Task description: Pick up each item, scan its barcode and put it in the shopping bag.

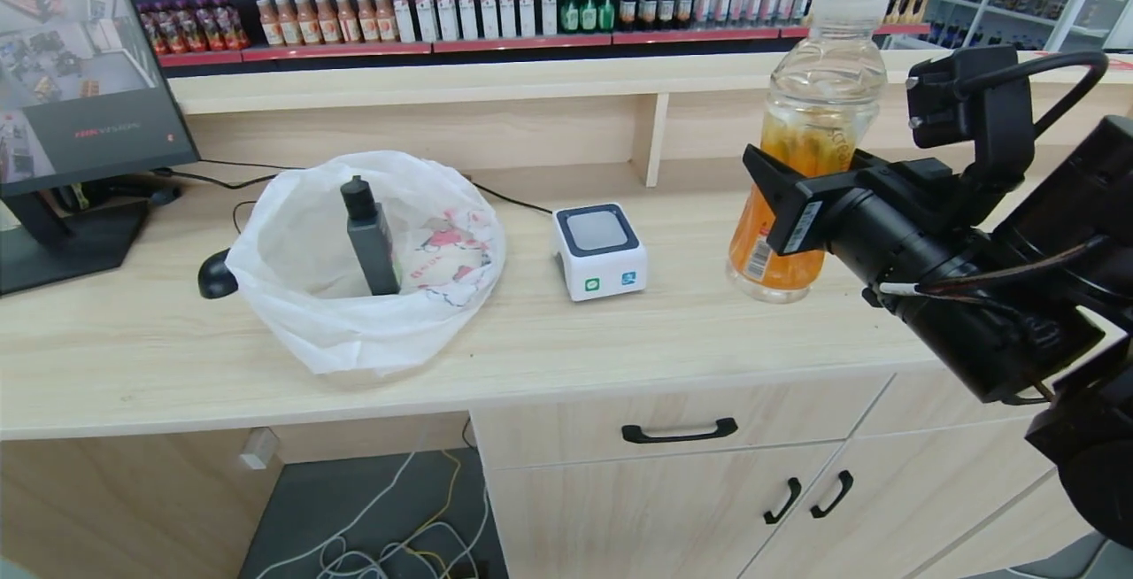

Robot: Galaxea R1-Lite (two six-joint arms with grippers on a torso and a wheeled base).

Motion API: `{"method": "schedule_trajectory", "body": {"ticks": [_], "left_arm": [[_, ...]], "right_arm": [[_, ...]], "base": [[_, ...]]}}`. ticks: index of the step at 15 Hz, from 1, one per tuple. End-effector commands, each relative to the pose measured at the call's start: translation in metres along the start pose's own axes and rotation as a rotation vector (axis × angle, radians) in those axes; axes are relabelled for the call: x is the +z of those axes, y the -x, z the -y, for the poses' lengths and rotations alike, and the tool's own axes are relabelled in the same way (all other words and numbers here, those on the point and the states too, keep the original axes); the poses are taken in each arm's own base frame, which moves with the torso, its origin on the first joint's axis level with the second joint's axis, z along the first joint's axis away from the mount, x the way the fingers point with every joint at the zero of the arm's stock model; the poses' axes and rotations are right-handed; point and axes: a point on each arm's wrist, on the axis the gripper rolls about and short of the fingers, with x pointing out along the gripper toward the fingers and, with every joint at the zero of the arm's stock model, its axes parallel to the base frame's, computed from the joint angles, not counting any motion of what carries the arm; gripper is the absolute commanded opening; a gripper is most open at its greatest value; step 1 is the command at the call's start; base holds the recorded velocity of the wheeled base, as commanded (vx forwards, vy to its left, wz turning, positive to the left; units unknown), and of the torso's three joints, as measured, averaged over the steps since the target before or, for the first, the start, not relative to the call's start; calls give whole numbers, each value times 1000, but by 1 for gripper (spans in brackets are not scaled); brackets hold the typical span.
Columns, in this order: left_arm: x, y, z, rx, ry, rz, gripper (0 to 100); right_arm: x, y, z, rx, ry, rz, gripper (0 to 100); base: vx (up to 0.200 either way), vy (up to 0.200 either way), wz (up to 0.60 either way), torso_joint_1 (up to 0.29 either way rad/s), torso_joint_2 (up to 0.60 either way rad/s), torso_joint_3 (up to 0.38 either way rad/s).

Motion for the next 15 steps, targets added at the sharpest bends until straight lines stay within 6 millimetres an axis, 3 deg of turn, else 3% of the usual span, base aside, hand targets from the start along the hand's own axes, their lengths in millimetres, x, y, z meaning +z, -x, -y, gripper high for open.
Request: {"method": "schedule_trajectory", "body": {"ticks": [1, 8, 15], "left_arm": [[0, 0, 0, 1, 2, 0, 100], [0, 0, 0, 1, -1, 0, 100], [0, 0, 0, 1, -5, 0, 100]], "right_arm": [[1, 0, 0, -1, 1, 5, 0], [6, 5, 3, -15, -1, 12, 0], [0, -8, -2, -22, 50, 47, 0]], "base": [[0, 200, 0, 7, 2, 7], [0, 200, 0, 0, 3, 4], [0, 0, 0, 0, 0, 0]]}}
